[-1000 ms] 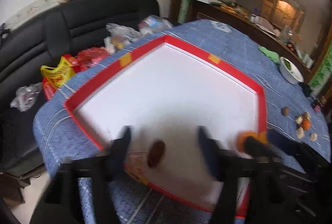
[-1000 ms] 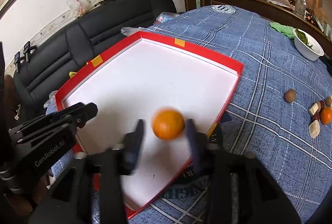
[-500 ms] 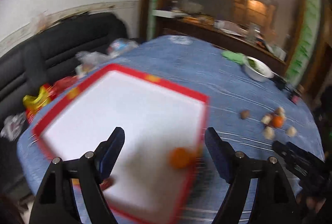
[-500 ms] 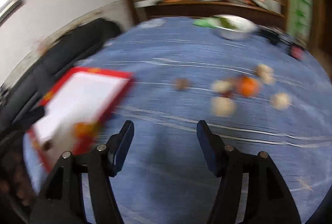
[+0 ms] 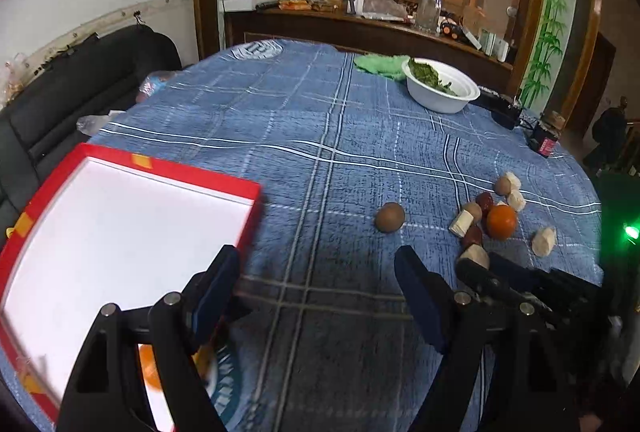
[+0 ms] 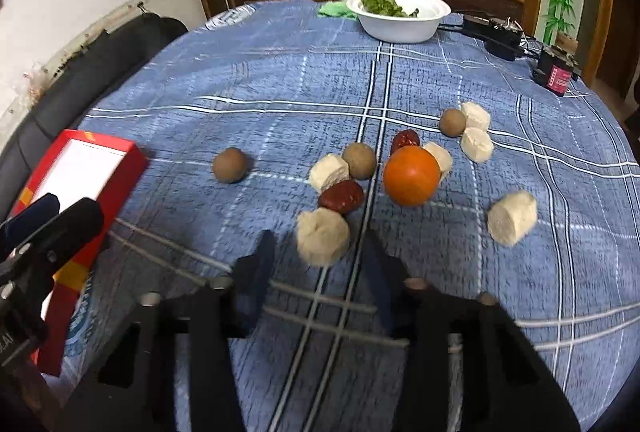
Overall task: Organize fruits
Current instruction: 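Grasp a white chunk with the right tool while the left tool grasps a brown round fruit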
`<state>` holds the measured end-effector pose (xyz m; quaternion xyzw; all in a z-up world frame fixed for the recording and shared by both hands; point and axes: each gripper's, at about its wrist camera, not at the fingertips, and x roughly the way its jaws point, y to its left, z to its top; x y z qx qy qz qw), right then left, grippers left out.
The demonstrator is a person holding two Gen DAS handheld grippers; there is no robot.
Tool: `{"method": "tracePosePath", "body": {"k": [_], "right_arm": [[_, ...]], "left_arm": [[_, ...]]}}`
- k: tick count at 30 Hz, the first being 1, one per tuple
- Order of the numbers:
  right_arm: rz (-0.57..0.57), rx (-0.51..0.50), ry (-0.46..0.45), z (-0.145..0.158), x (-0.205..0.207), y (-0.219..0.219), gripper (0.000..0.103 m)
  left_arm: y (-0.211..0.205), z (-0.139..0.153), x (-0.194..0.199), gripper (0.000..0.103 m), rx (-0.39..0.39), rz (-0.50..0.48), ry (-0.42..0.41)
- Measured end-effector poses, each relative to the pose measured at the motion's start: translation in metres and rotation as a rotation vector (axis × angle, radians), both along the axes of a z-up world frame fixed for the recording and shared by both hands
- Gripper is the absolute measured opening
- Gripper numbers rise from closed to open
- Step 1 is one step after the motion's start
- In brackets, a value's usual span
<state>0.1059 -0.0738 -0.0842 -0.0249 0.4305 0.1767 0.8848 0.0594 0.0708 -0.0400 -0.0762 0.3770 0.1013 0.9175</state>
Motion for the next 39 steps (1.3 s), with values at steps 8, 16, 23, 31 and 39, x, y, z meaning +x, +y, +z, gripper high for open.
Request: {"method": "tracePosePath", "body": {"k": [8,16,23,31,39], "right_arm": [[-0.078,0.081,-0.019,0.009,0.001,-0.034,0.029],[-0.084,0.145,-0.025,0.013,0.005,-0.045,0.029],[-0.076,0.136,-0.037,0.018,0.000,-0.042,0.029],[-0.033,0.091,-0.049,0.028,-0.045,-0.038,0.029],[0.015,0.069,-0.064,0.034,-0.091,-0.028,0.029]], "left_arm": [[-0.026,-0.015,0.044,0.079,0.002,-0.037,0.030],[-0.041,-0.034,0.071,0.024,0.023,-0.076,0.114],[-0.037,-0.017,0.036,0.024,0.035,-0.086,0.096],[-0.030,0.002,-0.020,0.023,0.053,-0.057,0.077],[-0.004,0.008,-0.067,0.023,0.024,-0.026,0.070]]}}
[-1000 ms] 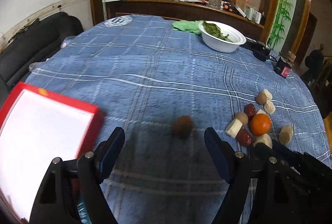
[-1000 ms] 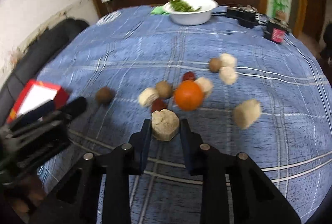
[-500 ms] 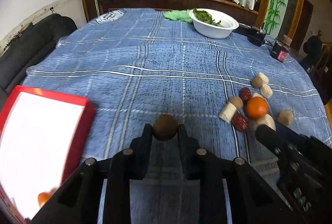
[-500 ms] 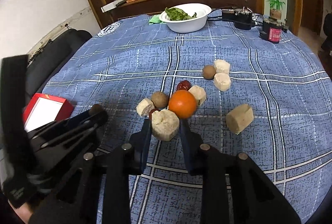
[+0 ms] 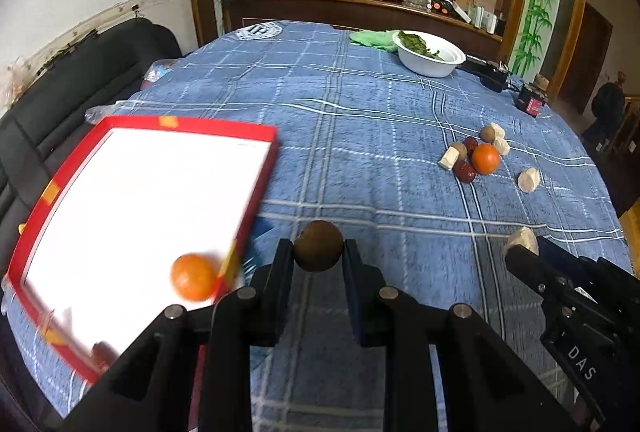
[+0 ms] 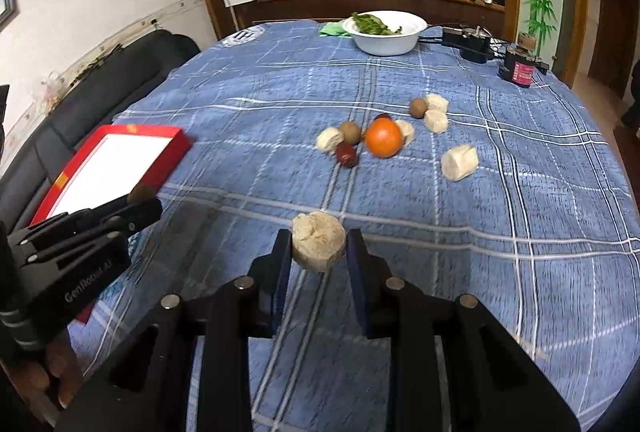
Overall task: Organize fruits
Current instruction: 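Grasp a white chunk with the right tool while the left tool grasps a brown round fruit, then carry the white chunk with the right tool into the tray while the left tool releases the brown fruit there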
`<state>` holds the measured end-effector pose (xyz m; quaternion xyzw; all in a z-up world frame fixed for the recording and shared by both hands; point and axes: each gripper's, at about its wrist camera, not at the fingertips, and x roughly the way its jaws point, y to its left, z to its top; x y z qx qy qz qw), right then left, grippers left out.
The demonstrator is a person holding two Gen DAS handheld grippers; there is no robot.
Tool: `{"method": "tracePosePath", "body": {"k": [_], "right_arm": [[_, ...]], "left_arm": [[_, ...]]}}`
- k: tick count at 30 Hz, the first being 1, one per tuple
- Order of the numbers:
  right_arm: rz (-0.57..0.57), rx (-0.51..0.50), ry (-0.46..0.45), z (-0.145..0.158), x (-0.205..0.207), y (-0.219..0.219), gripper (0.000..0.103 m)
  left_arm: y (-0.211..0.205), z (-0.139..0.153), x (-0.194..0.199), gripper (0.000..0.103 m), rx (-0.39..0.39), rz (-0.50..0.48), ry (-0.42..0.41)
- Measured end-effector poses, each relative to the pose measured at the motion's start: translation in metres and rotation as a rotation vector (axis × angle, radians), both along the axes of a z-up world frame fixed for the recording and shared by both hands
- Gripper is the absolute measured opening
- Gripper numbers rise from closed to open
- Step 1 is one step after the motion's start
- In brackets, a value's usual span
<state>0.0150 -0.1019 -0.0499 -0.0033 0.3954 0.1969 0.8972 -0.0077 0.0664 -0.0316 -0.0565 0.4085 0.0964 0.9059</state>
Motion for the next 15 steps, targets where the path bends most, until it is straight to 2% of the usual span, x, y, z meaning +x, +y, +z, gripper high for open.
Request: {"method": "tracePosePath", "body": {"k": [6,15], "right_arm": [[0.089,-0.004,-0.029,0.013,-0.022,0.038,0.030],[0.233,-0.008,-0.059,0.022,-0.036,0.113,0.030]], "left_arm": [[0.032,0.014,-0.025,0.024,-0.026,0.062,-0.041],[0.109,0.012,-0.049,0.023,-0.059,0.251,-0.053]]}}
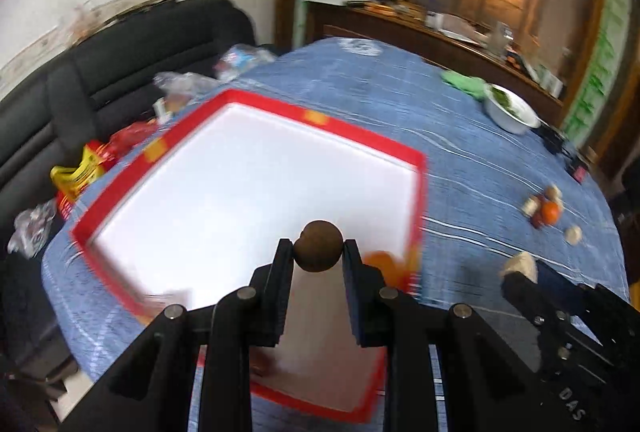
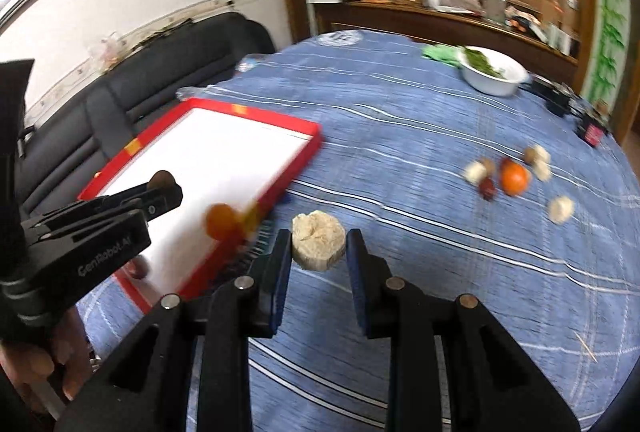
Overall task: Organize fruits
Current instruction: 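Carry the white chunk with the right tool into the tray while the left tool releases the brown fruit there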
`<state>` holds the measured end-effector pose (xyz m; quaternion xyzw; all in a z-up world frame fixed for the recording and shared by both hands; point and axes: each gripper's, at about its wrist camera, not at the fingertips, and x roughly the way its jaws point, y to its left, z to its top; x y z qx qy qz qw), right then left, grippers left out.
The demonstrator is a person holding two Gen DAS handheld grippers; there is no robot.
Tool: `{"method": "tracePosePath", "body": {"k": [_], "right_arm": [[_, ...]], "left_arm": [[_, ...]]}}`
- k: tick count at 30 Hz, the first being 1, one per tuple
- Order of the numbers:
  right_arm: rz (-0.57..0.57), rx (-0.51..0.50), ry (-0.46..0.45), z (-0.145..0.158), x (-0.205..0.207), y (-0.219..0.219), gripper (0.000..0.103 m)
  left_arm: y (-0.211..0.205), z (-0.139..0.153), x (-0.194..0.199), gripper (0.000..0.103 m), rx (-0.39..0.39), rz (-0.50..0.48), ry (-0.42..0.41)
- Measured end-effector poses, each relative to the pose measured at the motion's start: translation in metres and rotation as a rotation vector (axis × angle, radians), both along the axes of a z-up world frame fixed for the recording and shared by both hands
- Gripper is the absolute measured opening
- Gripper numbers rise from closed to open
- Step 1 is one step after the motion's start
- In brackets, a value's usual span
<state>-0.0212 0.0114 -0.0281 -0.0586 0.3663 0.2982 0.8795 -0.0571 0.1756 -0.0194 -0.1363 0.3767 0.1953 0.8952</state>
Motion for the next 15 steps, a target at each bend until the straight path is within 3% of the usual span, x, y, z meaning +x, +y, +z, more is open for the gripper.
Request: {"method": "tracePosePath", "body": {"k": [6,15], "right_arm": [[0.070,0.006,-0.016,0.005,-0.001,0.043,0.030],[0.099,-0.011,0.008,-0.009,0.021,0.088,0.030]], "left_arm": [[0.032,-0.005,-0.006,0.023,0.001,0.081,0.007],[0.041,-0.013,-0.001,0.024,0.016,0.097,0.044]]}}
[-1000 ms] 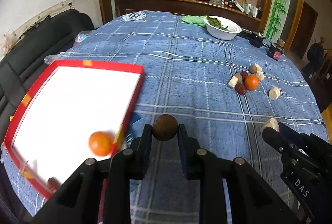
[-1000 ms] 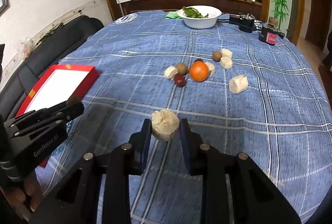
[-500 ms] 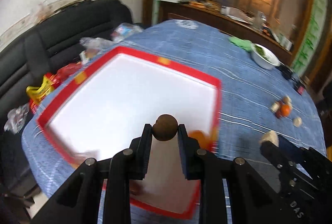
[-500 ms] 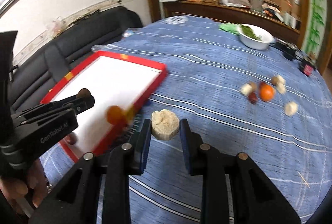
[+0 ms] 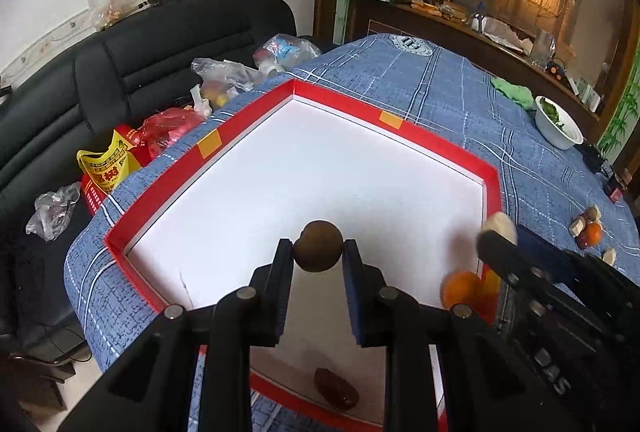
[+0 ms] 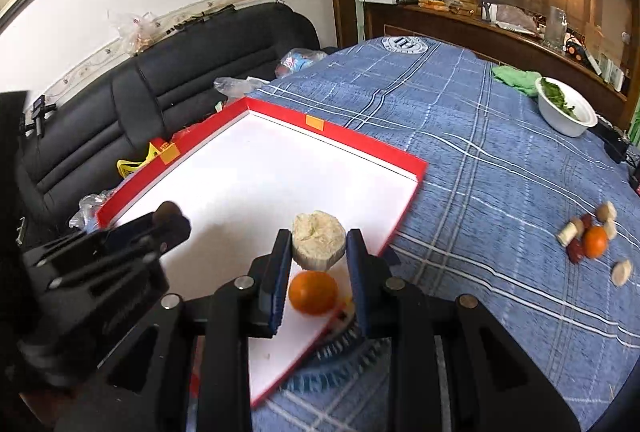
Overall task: Organize fruits
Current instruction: 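Carry the white chunk with the right tool into the tray while the left tool releases the brown fruit there, then grasp another white chunk with the right tool while the left tool grasps a red date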
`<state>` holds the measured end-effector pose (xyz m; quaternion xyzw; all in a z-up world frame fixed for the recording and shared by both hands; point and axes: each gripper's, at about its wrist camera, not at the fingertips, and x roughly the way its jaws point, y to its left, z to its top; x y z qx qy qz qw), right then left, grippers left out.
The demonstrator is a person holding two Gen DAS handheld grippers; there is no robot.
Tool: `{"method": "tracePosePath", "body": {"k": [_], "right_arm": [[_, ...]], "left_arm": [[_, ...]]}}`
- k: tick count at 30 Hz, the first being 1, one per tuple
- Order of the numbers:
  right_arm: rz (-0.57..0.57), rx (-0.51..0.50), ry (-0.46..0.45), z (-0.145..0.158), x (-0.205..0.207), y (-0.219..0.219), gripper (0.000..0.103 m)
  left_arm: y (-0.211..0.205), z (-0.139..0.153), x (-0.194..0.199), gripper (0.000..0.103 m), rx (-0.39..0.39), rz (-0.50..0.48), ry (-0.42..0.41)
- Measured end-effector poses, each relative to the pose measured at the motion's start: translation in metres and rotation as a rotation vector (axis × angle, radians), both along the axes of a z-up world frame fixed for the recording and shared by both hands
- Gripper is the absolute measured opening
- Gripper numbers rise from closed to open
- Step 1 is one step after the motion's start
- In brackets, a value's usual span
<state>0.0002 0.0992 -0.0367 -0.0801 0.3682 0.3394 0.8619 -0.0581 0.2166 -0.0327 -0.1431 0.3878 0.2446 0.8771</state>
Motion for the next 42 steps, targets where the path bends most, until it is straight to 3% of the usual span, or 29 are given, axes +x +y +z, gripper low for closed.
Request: {"method": "tracePosePath", "body": {"k": [20,22,23,24,26,29,34,38,42], "right_arm": [[-0.023,-0.019,0.086,-0.029,0.036,0.014,0.031],[-0.018,-0.027,0.091,-0.031,0.037,0.015,0.034],[-0.017,-0.027,0.090,-0.031,0.036,0.015,0.040],[-0.009,-0.014,0.091,-0.029,0.035,0.014,0.048],[-0.006,-0.001,0.090,-0.026,0.033,0.011,0.054],[-0.005,0.020,0.074,-0.015,0.028,0.001,0.056],[-0.049,0.085,0.020,0.007,0.020,-0.047,0.056],[-0.155,0.085,-0.023,0.012,0.026,-0.111,0.056],[-0.305,0.053,-0.045,0.005,0.042,-0.182,0.056]], "left_arm": [[0.007,-0.011,0.011,0.024,0.035,0.057,0.080],[0.008,-0.011,0.011,0.039,0.042,0.064,0.093],[0.008,-0.011,0.011,0.057,0.047,0.071,0.094],[0.009,-0.010,0.009,0.068,0.060,0.083,0.090],[0.009,-0.005,0.004,0.072,0.075,0.107,0.073],[0.011,0.003,-0.003,0.073,0.034,0.129,0.026],[-0.004,0.021,-0.008,0.075,-0.012,0.150,-0.094],[-0.042,0.028,0.009,0.077,-0.005,0.052,-0.125],[-0.089,0.024,0.035,0.077,0.008,-0.092,-0.099]]}}
